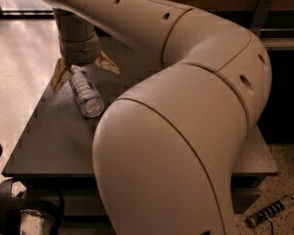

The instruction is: Place blue plastic bottle upright

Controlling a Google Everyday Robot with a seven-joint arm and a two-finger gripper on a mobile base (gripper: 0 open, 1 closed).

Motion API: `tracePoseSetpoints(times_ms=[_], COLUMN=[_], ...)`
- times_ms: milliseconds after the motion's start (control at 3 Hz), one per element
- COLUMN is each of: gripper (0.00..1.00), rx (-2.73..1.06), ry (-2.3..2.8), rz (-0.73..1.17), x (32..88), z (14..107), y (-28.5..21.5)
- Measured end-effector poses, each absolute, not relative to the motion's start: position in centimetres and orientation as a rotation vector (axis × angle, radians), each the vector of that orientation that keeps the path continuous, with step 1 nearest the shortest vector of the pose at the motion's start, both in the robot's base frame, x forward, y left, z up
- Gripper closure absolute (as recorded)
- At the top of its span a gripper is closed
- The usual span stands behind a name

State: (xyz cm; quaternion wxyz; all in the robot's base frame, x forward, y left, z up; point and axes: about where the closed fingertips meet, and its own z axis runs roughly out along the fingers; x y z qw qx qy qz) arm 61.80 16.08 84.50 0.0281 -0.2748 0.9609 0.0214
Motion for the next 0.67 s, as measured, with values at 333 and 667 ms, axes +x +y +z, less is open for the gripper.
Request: tracePoseSetpoints(times_ms=[333, 667], gripper=[0.0, 0.0], rx=[-0.84, -0.856], ry=[2.978, 2.963], rz=[0.045, 0.075], x=[61.52, 61.34], z=[83.68, 82.83], y=[16.19, 16.06])
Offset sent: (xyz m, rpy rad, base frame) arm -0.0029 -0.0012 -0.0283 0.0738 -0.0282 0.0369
